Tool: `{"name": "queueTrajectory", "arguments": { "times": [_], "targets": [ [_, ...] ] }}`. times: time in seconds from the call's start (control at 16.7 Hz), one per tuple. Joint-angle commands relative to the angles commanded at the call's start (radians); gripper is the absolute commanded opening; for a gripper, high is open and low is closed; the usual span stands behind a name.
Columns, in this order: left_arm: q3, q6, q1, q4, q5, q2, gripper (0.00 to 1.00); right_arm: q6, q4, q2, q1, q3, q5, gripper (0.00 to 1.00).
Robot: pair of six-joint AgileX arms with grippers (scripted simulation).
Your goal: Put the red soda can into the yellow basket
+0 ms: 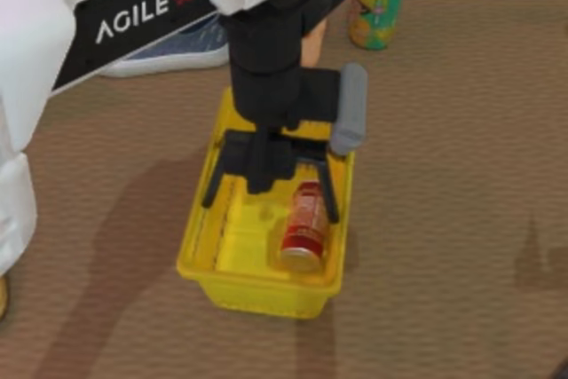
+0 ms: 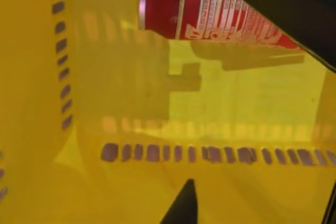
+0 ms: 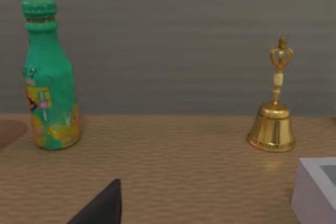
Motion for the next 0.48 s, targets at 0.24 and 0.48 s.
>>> {"name": "queueTrajectory", "arguments": {
  "times": [0.24,0.48],
  "targets": [
    [0.0,0.0,0.0,0.0,0.0,0.0,0.1,0.0,0.0,0.0,0.0,0.0,0.0,1.0],
    [0.0,0.0,0.0,0.0,0.0,0.0,0.0,0.0,0.0,0.0,0.0,0.0,0.0,1.0]
  ]
}}
